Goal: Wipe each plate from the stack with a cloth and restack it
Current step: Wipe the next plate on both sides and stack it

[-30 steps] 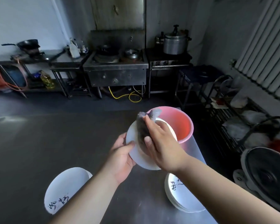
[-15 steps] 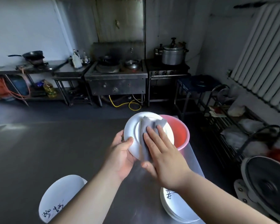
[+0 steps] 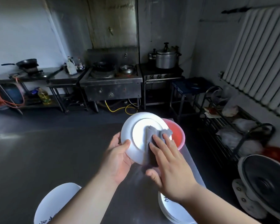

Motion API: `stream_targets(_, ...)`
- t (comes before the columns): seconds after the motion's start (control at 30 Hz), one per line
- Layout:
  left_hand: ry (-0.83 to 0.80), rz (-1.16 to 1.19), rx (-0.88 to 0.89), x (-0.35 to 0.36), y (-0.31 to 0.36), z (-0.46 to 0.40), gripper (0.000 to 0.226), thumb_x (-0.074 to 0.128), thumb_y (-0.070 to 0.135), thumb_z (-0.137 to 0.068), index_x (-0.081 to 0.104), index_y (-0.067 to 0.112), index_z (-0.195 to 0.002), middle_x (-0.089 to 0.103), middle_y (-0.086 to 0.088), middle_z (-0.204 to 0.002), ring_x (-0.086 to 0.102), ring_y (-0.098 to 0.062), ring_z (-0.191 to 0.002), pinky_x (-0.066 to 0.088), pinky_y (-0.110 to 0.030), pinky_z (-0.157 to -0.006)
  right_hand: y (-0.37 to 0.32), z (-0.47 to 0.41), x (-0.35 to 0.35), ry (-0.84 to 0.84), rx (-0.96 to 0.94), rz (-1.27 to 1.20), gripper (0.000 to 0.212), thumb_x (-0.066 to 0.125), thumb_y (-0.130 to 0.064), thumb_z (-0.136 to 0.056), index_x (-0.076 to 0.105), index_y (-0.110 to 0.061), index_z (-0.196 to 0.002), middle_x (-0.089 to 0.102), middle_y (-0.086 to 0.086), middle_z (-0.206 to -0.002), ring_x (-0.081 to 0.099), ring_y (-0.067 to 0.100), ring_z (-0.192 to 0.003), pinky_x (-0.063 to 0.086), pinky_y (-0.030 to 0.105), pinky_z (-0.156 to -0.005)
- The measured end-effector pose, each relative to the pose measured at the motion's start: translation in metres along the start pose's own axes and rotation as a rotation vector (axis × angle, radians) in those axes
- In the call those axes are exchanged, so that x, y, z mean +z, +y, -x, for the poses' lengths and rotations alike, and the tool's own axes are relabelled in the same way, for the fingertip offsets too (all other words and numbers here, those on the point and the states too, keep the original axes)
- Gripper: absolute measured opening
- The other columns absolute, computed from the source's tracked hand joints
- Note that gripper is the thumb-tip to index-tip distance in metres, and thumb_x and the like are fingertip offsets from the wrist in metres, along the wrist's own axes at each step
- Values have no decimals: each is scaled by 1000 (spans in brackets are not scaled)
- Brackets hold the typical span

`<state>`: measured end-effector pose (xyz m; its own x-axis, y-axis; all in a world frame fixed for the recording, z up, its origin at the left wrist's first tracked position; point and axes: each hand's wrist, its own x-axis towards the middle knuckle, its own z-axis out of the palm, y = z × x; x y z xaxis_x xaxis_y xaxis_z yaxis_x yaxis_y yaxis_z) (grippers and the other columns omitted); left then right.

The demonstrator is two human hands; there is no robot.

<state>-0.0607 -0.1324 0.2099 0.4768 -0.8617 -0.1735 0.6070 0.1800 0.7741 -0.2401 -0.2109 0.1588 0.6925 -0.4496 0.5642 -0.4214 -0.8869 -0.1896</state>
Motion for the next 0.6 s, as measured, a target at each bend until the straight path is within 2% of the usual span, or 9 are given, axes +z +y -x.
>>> stream_targets(0.13,-27,2,-36,3,-4,8,36,43,3,-105,54,12,-138,69,-20,-133,72,-34,-110,63,-47,-74,23,-39,-12,51,107,-13,63,36,-53,-109,56,-5,-145,41,11,-164,26,37,-158,24,55,-126)
stream_targets(0.2,-38,37,-28,6,-1,7,38,42,3,-105,54,12,-140,70,-17,-132,71,-34,-114,63,-47,-75,25,-43,-10,108,127,-54,55,37,-43,-111,57,-4,-144,39,11,-165,26,35,-158,19,45,-129)
stream_targets(0.27,-29,60,-8,8,2,3,40,42,2,-106,53,13,-143,71,-14,-133,70,-32,-118,60,-48,-83,16,-27,-2,177,142,-148,46,41,-32,-110,58,-2,-141,38,9,-165,25,32,-159,16,36,-131)
stream_targets(0.37,-20,39,-10,5,3,1,40,44,3,-105,53,15,-142,71,-11,-132,72,-29,-115,60,-47,-82,3,2,6,203,199,-352,45,42,-19,-104,54,-4,-145,35,6,-168,26,28,-159,28,40,-126)
stream_targets(0.43,-46,-27,-30,1,4,3,40,46,2,-104,55,16,-140,71,-11,-133,72,-29,-114,61,-46,-82,14,-7,-11,175,229,-534,57,39,-12,-92,48,-13,-149,40,-3,-163,43,23,-147,40,41,-117)
stream_targets(0.47,-73,-77,-38,-1,6,5,41,50,3,-101,56,15,-140,70,-13,-134,71,-31,-116,59,-48,-86,24,-17,-23,149,212,-558,62,39,-11,-88,46,-19,-149,40,-14,-161,48,18,-139,42,35,-114)
stream_targets(0.5,-106,-134,-41,-2,8,5,44,57,4,-97,56,13,-140,69,-15,-135,69,-34,-118,55,-51,-91,33,-29,-36,123,163,-496,64,39,-13,-88,44,-23,-151,35,-24,-163,46,15,-141,39,30,-117)
stream_targets(0.53,-146,-192,-44,-2,12,6,49,62,6,-92,56,11,-140,68,-18,-136,68,-37,-119,51,-53,-95,42,-42,-47,83,83,-397,64,40,-18,-94,41,-23,-157,31,-24,-166,40,12,-148,34,30,-122)
stream_targets(0.6,-225,-292,-64,1,17,8,53,64,12,-87,57,9,-139,66,-23,-135,66,-40,-118,47,-55,-97,55,-66,-63,-38,-43,-246,58,43,-31,-105,39,-20,-162,35,-10,-167,33,13,-155,32,38,-125)
